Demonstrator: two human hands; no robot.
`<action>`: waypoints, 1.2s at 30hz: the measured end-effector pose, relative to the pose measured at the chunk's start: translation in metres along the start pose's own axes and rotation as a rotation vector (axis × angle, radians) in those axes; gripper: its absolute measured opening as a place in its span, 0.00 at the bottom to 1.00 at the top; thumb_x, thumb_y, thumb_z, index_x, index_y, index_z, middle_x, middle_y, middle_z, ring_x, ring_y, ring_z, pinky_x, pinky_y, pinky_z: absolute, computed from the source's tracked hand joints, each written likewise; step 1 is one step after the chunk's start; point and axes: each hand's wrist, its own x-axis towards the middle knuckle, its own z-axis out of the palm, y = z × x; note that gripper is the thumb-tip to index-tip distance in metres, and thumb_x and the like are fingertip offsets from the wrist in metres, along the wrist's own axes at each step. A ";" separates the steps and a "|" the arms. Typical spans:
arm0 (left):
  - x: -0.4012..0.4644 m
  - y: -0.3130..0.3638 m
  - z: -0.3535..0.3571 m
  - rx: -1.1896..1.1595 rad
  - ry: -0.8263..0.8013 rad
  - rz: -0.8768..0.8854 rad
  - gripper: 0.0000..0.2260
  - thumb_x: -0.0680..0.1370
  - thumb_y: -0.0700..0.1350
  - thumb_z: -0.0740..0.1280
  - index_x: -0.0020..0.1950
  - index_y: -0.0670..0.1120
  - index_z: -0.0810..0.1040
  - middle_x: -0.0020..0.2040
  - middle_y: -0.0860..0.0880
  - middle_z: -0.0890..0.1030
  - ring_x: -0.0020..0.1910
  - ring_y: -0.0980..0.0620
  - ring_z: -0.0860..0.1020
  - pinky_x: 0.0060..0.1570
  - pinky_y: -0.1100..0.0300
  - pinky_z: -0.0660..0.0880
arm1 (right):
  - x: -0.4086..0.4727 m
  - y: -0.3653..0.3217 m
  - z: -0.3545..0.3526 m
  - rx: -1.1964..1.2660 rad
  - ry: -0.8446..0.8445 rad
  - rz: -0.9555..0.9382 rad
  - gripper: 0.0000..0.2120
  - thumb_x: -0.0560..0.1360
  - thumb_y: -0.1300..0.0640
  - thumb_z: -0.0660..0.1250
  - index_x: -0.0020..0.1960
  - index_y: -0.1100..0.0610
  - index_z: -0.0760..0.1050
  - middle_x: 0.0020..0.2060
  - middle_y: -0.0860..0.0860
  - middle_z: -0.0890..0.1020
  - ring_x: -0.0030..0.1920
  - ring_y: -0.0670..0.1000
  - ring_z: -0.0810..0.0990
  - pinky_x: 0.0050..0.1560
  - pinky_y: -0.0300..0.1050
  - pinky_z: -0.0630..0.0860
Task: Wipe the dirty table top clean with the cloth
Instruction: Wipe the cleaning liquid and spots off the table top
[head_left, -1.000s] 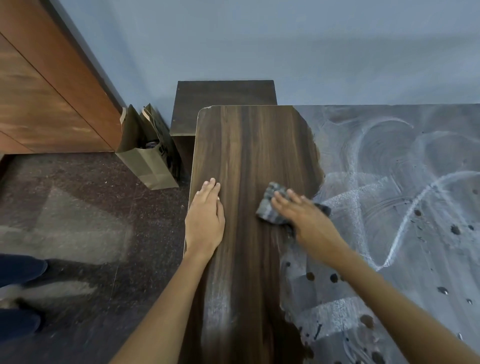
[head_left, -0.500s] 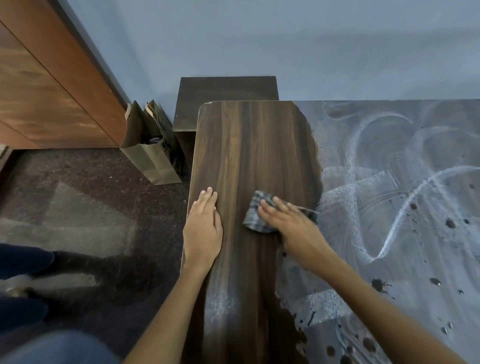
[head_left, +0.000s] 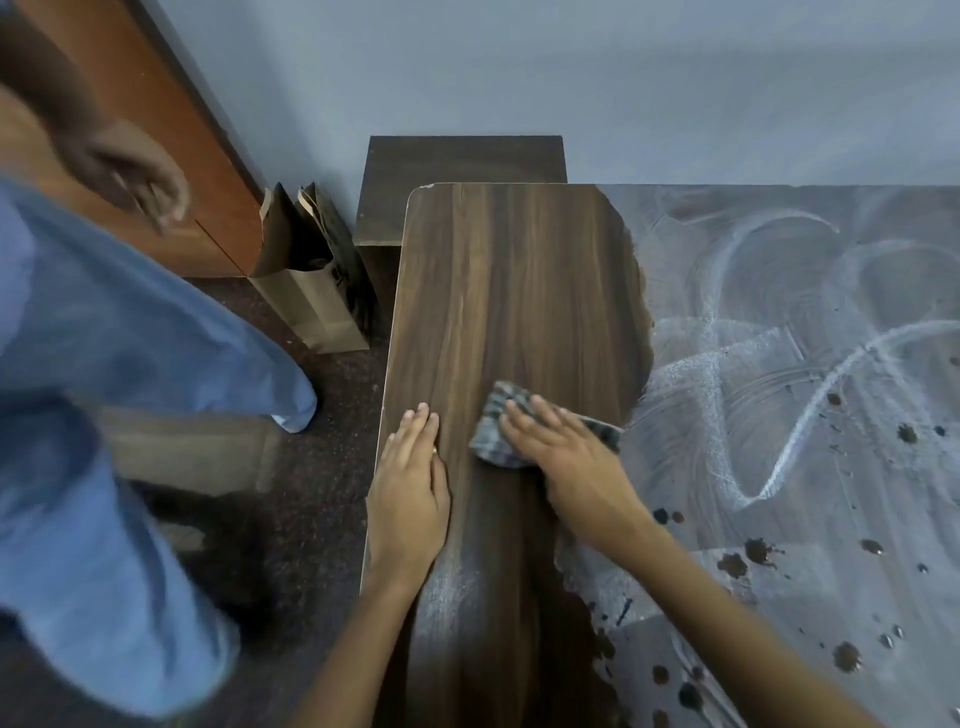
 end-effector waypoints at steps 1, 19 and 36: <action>-0.004 0.000 0.000 -0.005 0.001 -0.001 0.17 0.79 0.38 0.56 0.67 0.42 0.71 0.69 0.47 0.70 0.70 0.53 0.64 0.69 0.56 0.61 | 0.000 0.009 -0.005 -0.007 0.023 0.063 0.36 0.71 0.73 0.56 0.75 0.52 0.54 0.75 0.46 0.55 0.75 0.49 0.47 0.71 0.40 0.38; -0.060 -0.007 -0.005 -0.004 -0.018 -0.029 0.20 0.78 0.44 0.52 0.66 0.42 0.72 0.68 0.50 0.72 0.69 0.51 0.68 0.69 0.61 0.57 | 0.009 0.018 -0.010 0.019 0.100 0.202 0.34 0.72 0.74 0.55 0.74 0.54 0.57 0.74 0.48 0.59 0.76 0.51 0.51 0.73 0.42 0.41; -0.100 -0.006 -0.008 -0.007 -0.012 -0.082 0.22 0.79 0.47 0.48 0.68 0.44 0.69 0.70 0.53 0.68 0.71 0.58 0.60 0.70 0.61 0.56 | -0.017 0.007 -0.003 0.018 0.167 0.298 0.31 0.73 0.73 0.55 0.74 0.55 0.58 0.74 0.49 0.60 0.76 0.53 0.52 0.73 0.43 0.44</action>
